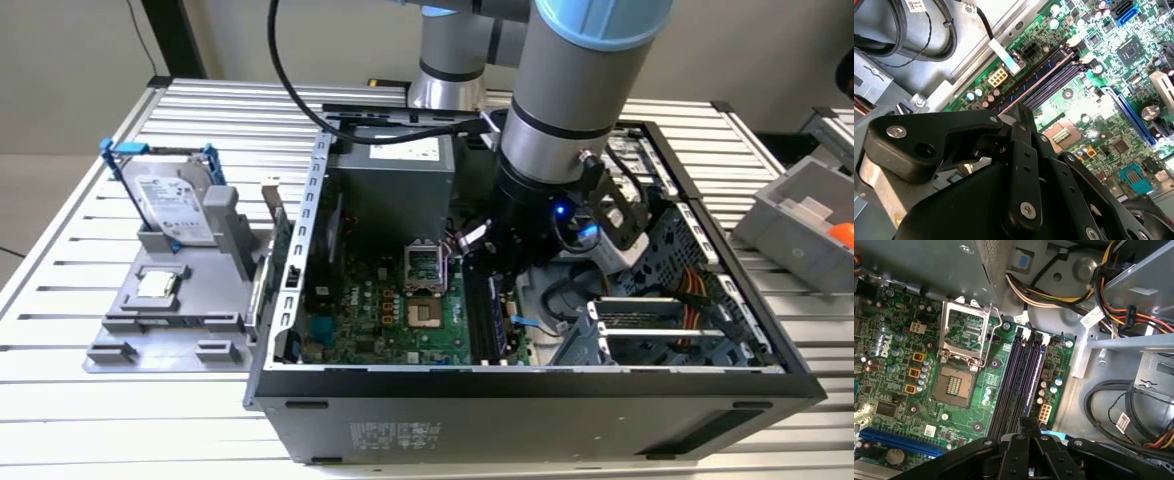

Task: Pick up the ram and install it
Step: 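Press down the ram until it locks into place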

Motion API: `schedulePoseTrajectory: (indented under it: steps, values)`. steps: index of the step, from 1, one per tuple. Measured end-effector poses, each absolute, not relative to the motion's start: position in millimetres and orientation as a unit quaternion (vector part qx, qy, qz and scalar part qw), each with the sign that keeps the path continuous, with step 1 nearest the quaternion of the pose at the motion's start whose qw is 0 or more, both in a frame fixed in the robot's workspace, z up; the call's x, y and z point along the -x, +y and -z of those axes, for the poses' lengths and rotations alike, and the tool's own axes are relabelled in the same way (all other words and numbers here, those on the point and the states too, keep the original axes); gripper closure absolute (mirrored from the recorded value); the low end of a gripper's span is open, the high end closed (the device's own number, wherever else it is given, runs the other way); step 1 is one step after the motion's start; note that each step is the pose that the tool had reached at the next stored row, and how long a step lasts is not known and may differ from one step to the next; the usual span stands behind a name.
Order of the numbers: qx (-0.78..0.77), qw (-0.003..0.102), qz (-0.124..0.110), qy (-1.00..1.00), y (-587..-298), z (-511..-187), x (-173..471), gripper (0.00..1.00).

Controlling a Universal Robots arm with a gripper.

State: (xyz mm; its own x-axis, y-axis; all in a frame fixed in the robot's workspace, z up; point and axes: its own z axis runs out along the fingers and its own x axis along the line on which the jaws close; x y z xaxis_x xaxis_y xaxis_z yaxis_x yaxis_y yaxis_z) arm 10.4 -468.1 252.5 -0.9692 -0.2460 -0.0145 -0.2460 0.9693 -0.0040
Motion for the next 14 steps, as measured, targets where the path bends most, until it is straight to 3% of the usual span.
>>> schedulePoseTrajectory:
  steps: [14]
  values:
    - [0.148,0.007,0.001,0.989,-468.0,-253.3,-10.4,1.0]
